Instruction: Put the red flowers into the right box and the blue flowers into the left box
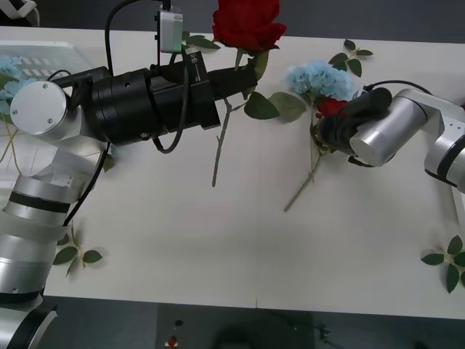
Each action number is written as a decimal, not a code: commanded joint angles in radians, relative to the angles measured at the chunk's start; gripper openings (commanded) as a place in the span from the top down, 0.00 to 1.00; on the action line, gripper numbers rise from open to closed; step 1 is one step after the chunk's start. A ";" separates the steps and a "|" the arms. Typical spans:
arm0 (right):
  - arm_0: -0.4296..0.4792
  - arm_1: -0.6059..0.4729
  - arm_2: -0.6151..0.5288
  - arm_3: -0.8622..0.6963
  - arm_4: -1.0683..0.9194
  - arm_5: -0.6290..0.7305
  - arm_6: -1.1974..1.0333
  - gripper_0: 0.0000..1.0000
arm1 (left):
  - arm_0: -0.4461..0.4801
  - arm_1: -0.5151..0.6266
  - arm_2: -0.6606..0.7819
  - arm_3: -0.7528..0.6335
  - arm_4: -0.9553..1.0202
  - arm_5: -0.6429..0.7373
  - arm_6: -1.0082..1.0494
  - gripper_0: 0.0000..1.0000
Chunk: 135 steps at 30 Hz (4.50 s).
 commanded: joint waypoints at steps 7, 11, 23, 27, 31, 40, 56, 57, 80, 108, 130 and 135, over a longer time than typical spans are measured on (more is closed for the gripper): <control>0.035 -0.267 -0.023 -0.320 -0.166 -0.038 0.034 0.00 | -0.033 -0.002 -0.001 -0.015 0.012 -0.007 -0.044 1.00; 0.097 -0.374 -0.035 -0.443 -0.216 -0.138 0.120 0.00 | -0.035 -0.002 -0.001 -0.016 0.013 -0.009 -0.044 1.00; 0.420 -0.459 -0.372 -0.688 -0.422 -0.178 0.642 0.00 | -0.035 -0.091 0.000 0.002 0.027 -0.026 -0.036 1.00; 0.540 -0.462 -0.498 -0.764 -0.520 -0.178 0.796 0.00 | -0.033 -0.127 0.000 0.027 0.052 -0.032 -0.039 1.00; 0.647 -0.460 -0.606 -0.836 -0.620 -0.176 0.981 0.00 | -0.032 -0.168 0.000 0.065 0.116 -0.041 -0.042 1.00; 0.802 -0.426 -0.750 -0.882 -0.962 -0.121 1.504 0.00 | -0.017 -0.251 0.000 0.143 0.254 -0.044 -0.075 1.00; 0.834 -0.322 -0.823 -0.803 -1.384 0.095 2.154 0.00 | 0.008 -0.299 -0.013 0.143 0.236 -0.059 -0.108 1.00; 0.834 -0.313 -0.823 -0.803 -1.393 0.103 2.176 0.00 | 0.008 -0.299 -0.015 0.143 0.236 -0.062 -0.108 1.00; 0.696 -0.071 -0.721 -0.606 -1.480 0.186 2.286 0.00 | 0.017 -0.299 -0.030 0.143 0.239 -0.087 -0.110 1.00; 0.560 0.017 -0.560 -0.527 -1.710 0.172 2.309 0.00 | 0.019 -0.292 -0.033 0.148 0.233 -0.095 -0.108 1.00; 0.524 0.052 -0.530 -0.527 -1.712 0.094 2.314 1.00 | 0.020 -0.286 -0.036 0.148 0.231 -0.101 -0.108 1.00; 0.526 0.054 -0.530 -0.527 -1.715 0.094 2.314 1.00 | 0.020 -0.286 -0.038 0.148 0.231 -0.104 -0.108 1.00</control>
